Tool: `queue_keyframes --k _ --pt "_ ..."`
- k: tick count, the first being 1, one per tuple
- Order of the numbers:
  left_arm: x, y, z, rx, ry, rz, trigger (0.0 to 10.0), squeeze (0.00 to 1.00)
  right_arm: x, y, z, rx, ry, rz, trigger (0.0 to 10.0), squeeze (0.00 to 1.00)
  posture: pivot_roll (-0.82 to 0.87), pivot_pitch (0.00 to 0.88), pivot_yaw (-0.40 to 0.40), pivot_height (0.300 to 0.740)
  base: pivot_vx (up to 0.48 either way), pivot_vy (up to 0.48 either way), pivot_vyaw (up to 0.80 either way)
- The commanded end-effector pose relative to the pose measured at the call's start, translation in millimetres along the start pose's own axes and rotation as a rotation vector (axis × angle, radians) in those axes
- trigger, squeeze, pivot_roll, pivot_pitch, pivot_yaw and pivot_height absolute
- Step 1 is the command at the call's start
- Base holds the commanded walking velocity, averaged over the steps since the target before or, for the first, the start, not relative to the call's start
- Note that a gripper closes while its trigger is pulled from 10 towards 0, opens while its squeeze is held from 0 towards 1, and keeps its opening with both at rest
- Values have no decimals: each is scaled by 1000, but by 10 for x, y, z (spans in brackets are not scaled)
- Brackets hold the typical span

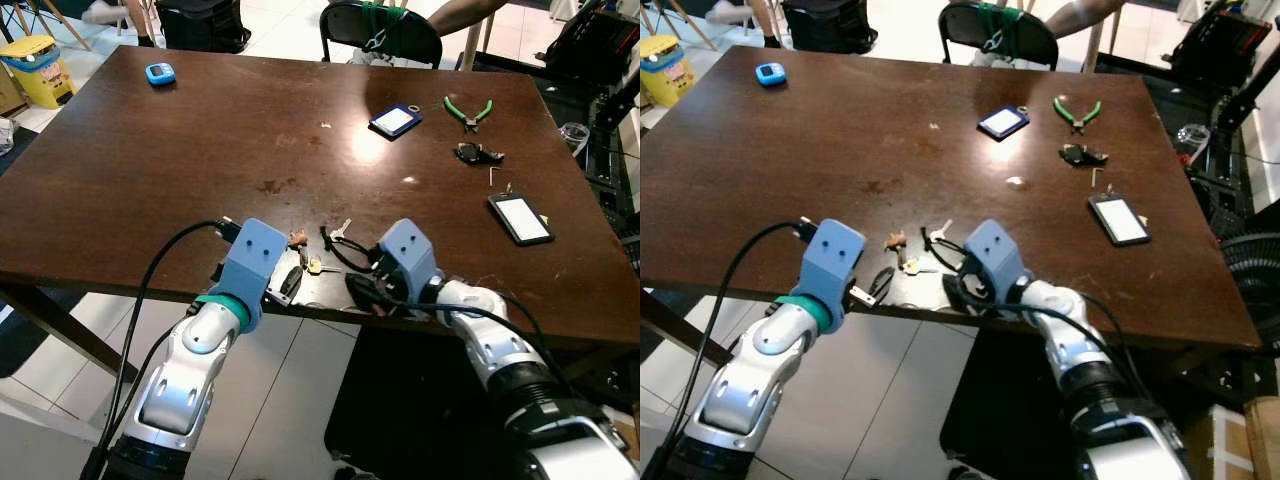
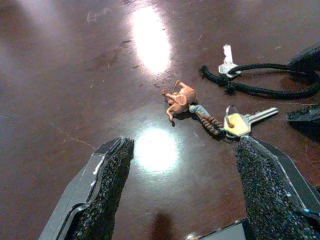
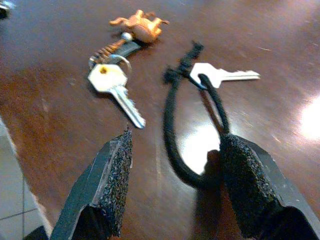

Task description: Hang keys on a hook

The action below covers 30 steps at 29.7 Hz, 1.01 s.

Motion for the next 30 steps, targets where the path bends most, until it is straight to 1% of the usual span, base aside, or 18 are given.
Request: queue_keyframes --k 1,4,5,8,11,17,18,19,20,21,24,25,27,28,30 --pt "28 -48 -16 18 9 -4 10000 0 183 -165 14 53 50 26 10000 0 -35 146 84 740 0 0 0" --pt "26 -48 -16 17 8 -2 10000 0 229 -163 31 54 68 21 10000 0 -35 144 84 740 0 0 0" --pt "23 -43 -12 14 7 -1 10000 0 283 -178 38 59 90 16 10000 0 -36 142 82 740 0 0 0" --pt "23 -39 -11 12 8 -2 10000 0 322 -188 38 61 105 8 10000 0 -39 141 82 740 0 0 0" --pt "15 -42 -13 11 6 -3 10000 0 343 -203 24 69 114 -18 10000 0 -43 139 82 740 0 0 0" --pt "9 -47 -14 13 5 -7 10000 0 353 -226 8 79 118 -38 10000 0 -43 139 84 740 0 0 0" --pt "17 -47 -13 13 6 -8 10000 0 356 -278 -22 104 127 -61 10000 0 -44 138 84 740 0 0 0" --pt "17 -47 -13 13 6 -8 10000 0 356 -278 -22 104 127 -61 10000 0 -44 138 84 740 0 0 0" --pt "34 -44 -13 13 8 -9 10000 0 346 -349 -78 136 142 -79 10000 0 -43 138 84 740 0 0 0" --pt "34 -44 -13 13 8 -9 10000 0 346 -349 -78 136 142 -79 10000 0 -43 138 84 740 0 0 0" --pt "41 -40 -12 12 10 -9 10000 0 304 -360 -117 137 139 -52 10000 0 -43 138 84 740 0 0 0" --pt "37 -41 -11 12 10 -10 10000 0 256 -353 -131 128 120 -9 10000 0 -47 139 82 740 0 0 0" --pt "17 -44 -6 12 7 -12 10000 0 178 -340 -141 105 77 120 10000 0 -52 138 84 740 0 0 0" --pt "9 -43 -3 11 5 -14 10000 0 166 -341 -141 99 65 164 10000 0 -52 138 84 740 0 0 0" --pt "3 -39 1 11 3 -14 10000 0 175 -344 -134 91 61 217 10000 0 -51 137 85 740 0 0 0"
Point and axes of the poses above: a point about 5 cm out from each wrist's last joint towards the gripper, its own z axis pointing out of the wrist towards the gripper, its own y axis along the axis of the wrist's last joint, x = y × z, the point moved 5 cm from there along z, pointing out of the wrist towards the gripper, and after that the axes turned 14 degrees about -z, right-handed, at the moved point
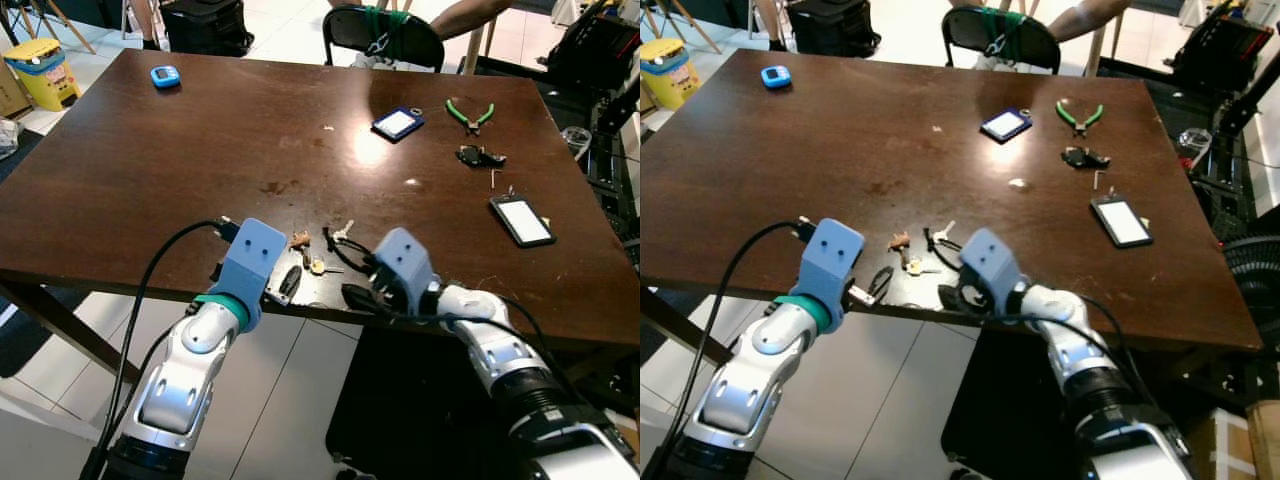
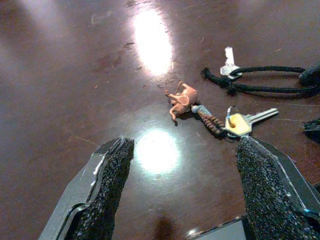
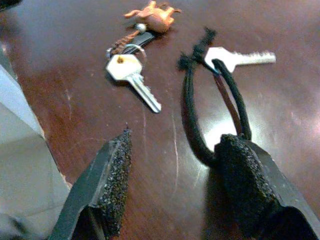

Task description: Hang keys on a hook

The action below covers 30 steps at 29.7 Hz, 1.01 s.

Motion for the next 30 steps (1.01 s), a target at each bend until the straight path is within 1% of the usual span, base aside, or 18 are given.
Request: queue_keyframes --k 1,2,4,5,8,9,10,12,13,15,16,17,18,22,23,25,28,30 --pt "5 -41 1 12 1 -8 10000 0 132 -243 -28 64 28 102 10000 0 -51 137 85 740 0 0 0" --pt "5 -41 1 12 1 -8 10000 0 132 -243 -28 64 28 102 10000 0 -51 137 85 740 0 0 0" --pt "21 -29 6 10 4 -6 10000 0 194 -228 16 51 54 174 10000 0 -44 134 85 740 0 0 0" --pt "31 -24 7 9 6 -4 10000 0 219 -215 36 46 66 195 10000 0 -44 134 85 740 0 0 0" --pt "31 -24 7 9 6 -4 10000 0 219 -215 36 46 66 195 10000 0 -44 134 85 740 0 0 0" --pt "43 -20 6 8 8 -3 10000 0 248 -198 55 43 84 200 10000 0 -42 133 84 740 0 0 0" --pt "53 -21 3 8 12 -3 10000 0 273 -189 72 48 99 186 10000 0 -41 133 82 740 0 0 0" --pt "59 -22 0 8 14 -2 10000 0 286 -185 80 53 109 177 10000 0 -41 133 82 740 0 0 0" --pt "61 -25 -3 9 15 -2 10000 0 295 -189 87 62 115 170 7843 0 -41 133 81 740 0 0 0" --pt "61 -25 -3 9 15 -2 10000 0 295 -189 87 62 115 170 7843 0 -41 133 81 740 0 0 0" --pt "60 -28 -7 9 16 -3 10000 0 305 -199 90 72 121 159 2431 0 -41 133 81 740 0 0 0" --pt "60 -28 -7 9 16 -3 10000 0 305 -199 90 72 121 159 2431 0 -41 133 81 740 0 0 0" --pt "57 -32 -8 9 16 -4 10000 0 320 -218 85 82 128 157 0 0 -41 133 81 740 0 0 0" --pt "53 -34 -9 10 15 -5 10000 0 339 -236 79 90 135 161 0 0 -46 135 81 740 0 0 0" --pt "49 -33 -7 10 14 -5 10000 0 368 -253 71 96 145 165 0 0 -46 138 82 740 0 0 0" --pt "49 -33 -7 10 14 -5 10000 0 368 -253 71 96 145 165 0 0 -46 138 82 740 0 0 0" --pt "47 -30 -3 10 13 -5 10000 0 432 -272 62 98 164 174 0 0 -44 142 85 740 0 0 0" --pt "47 -33 -4 11 13 -4 10000 0 439 -267 63 95 168 176 0 0 -44 142 85 740 0 0 0"
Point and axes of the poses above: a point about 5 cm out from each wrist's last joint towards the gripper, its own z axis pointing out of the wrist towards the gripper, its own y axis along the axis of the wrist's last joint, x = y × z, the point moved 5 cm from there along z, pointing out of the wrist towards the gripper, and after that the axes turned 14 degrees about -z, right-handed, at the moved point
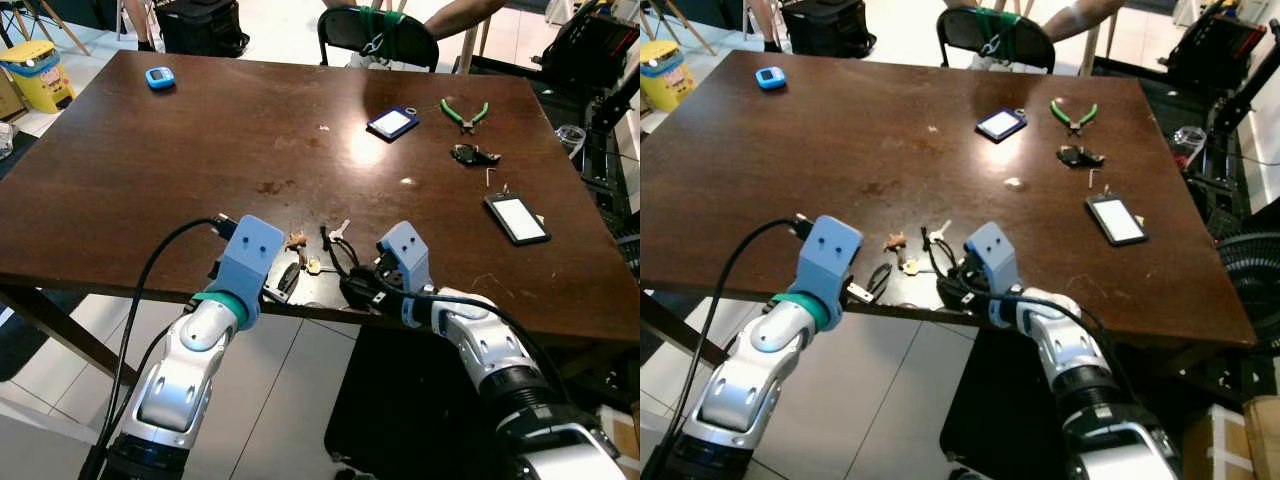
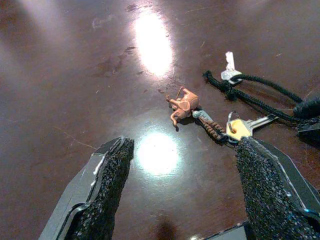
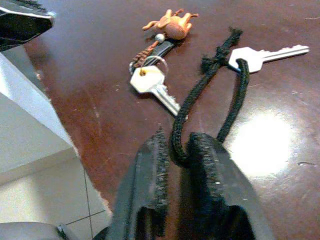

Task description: Hang keys on a hook

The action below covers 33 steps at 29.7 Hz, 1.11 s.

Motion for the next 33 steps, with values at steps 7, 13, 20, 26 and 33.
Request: queue_keyframes --k 7,13,20,26,33 --pt "19 -63 -10 20 6 -5 10000 0 210 -305 11 96 58 79 0 0 -39 142 87 740 0 0 0" --pt "32 -57 -6 19 11 -3 10000 0 118 -192 26 59 -4 51 0 0 -39 143 87 740 0 0 0" --pt "45 -53 -26 15 17 -8 10000 0 -348 873 -158 -333 -375 -5 10000 0 -50 143 92 740 0 0 0" --pt "10 -54 -17 15 7 -15 10000 0 -396 1425 -508 -565 -552 -9 10000 0 -65 143 103 740 0 0 0" --pt "-41 -38 24 12 -11 -17 10000 0 -416 1329 -601 -549 -640 -14 10000 0 -67 140 106 740 0 0 0"
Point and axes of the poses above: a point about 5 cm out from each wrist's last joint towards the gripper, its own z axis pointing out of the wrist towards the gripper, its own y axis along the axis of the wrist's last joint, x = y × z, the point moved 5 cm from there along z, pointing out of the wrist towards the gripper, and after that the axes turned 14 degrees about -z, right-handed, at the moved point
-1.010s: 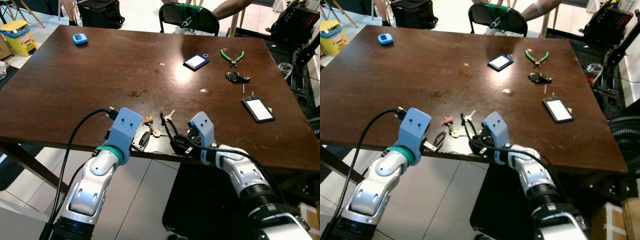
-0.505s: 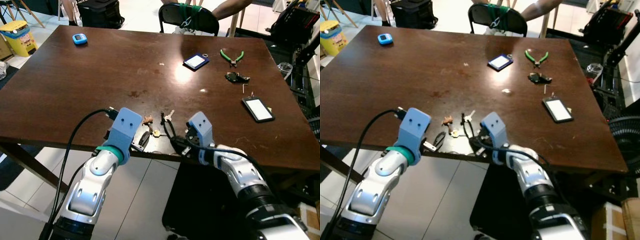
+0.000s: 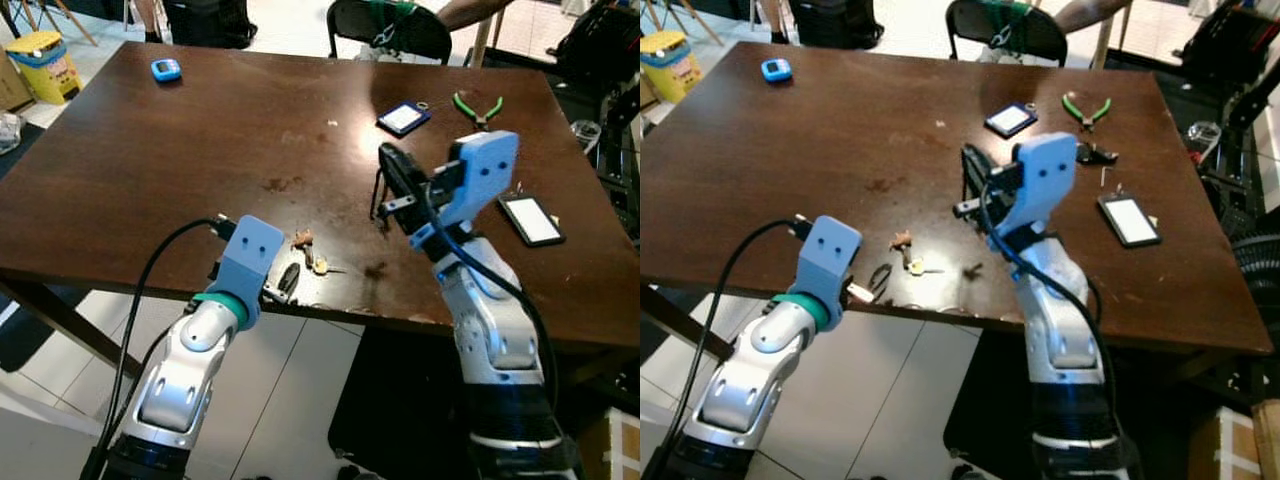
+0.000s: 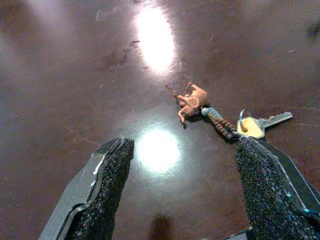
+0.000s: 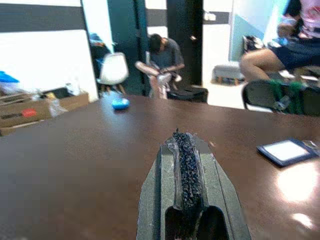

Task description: Hang keys on a hook

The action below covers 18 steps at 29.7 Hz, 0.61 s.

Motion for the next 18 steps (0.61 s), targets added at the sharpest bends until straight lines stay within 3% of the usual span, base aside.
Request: queue_keyframes --k 1,5,12,16,18 --pt "-22 -64 -1 19 -10 -9 10000 0 -29 -49 -31 15 -14 -13 10000 0 -67 140 106 740 0 0 0" --pt "-12 -72 -10 20 -7 -7 10000 0 -86 -78 -8 21 -37 -20 10000 0 -60 137 104 740 0 0 0" --pt "-37 -80 1 21 -10 -9 10000 0 -4 198 14 -42 -1 -66 10000 0 -71 131 104 740 0 0 0" --pt "-38 -79 6 21 -11 -10 10000 0 26 151 -5 -17 26 -81 10000 0 -71 133 103 740 0 0 0" --pt "-44 -74 19 20 -12 -11 10000 0 81 -45 -40 54 73 -121 10000 0 -72 135 102 740 0 0 0"
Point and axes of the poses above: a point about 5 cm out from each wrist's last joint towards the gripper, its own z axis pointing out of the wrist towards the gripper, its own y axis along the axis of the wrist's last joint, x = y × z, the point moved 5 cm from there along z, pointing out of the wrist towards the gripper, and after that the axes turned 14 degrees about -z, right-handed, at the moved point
